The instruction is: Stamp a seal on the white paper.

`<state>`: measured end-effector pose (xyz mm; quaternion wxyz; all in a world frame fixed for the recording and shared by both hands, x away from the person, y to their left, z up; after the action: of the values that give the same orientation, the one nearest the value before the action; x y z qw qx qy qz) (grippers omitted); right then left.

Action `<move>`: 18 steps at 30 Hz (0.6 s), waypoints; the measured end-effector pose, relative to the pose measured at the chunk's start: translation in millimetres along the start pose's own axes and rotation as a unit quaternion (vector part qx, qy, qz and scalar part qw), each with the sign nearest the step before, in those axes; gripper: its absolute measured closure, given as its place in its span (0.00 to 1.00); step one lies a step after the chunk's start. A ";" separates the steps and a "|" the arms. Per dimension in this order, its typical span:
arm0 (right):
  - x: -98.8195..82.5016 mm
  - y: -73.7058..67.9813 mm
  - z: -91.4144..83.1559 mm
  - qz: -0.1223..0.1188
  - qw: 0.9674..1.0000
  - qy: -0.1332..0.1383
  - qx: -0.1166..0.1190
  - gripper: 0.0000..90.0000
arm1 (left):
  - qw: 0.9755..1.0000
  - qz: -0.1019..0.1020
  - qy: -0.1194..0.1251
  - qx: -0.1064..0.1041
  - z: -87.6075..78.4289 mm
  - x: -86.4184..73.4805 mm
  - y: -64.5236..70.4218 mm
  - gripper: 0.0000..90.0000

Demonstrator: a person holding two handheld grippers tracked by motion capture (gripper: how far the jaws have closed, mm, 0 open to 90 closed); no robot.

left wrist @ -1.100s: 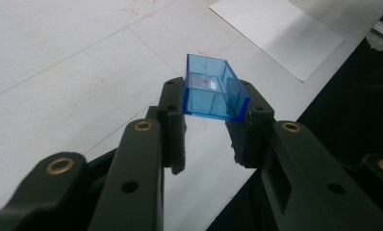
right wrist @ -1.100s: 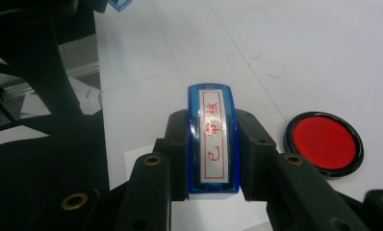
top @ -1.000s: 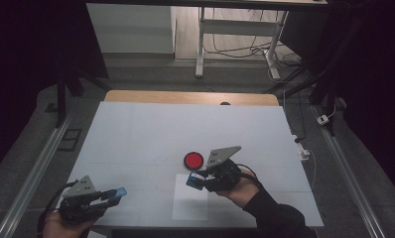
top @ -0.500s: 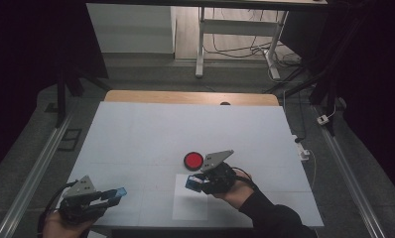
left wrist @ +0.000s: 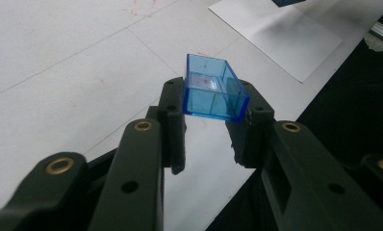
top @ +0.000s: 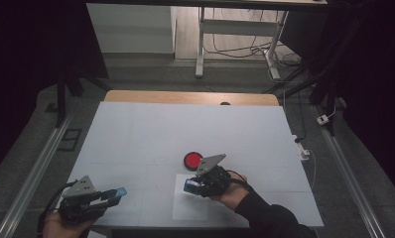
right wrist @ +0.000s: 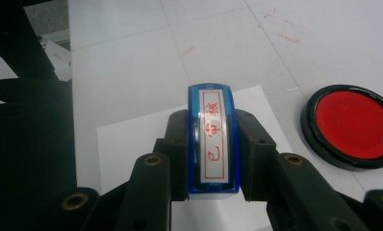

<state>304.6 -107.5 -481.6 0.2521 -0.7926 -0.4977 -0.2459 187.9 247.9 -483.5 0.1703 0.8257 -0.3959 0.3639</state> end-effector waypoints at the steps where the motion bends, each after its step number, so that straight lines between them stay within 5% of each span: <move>1: -0.2 0.4 1.6 0.001 1.000 -0.002 0.001 0.77 | 1.000 0.000 0.000 0.000 0.0 0.0 0.0 0.76; 18: -6.0 1.5 18.0 -0.003 1.000 -0.024 -0.003 0.77 | 1.000 0.001 0.000 -0.001 0.0 -0.1 0.1 0.76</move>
<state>306.2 -100.4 -499.3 0.2368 -0.7975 -0.5052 -0.2296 187.8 247.8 -483.6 0.1708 0.8253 -0.3965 0.3638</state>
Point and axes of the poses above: each handheld gripper's, and its own axes: z roughly forward along the jaws, x roughly out of its top, y roughly to its right, the point moved 1 cm from there along z, roughly forward along the jaws, and after that the axes turned 13 degrees about z, right-handed, at the moved point
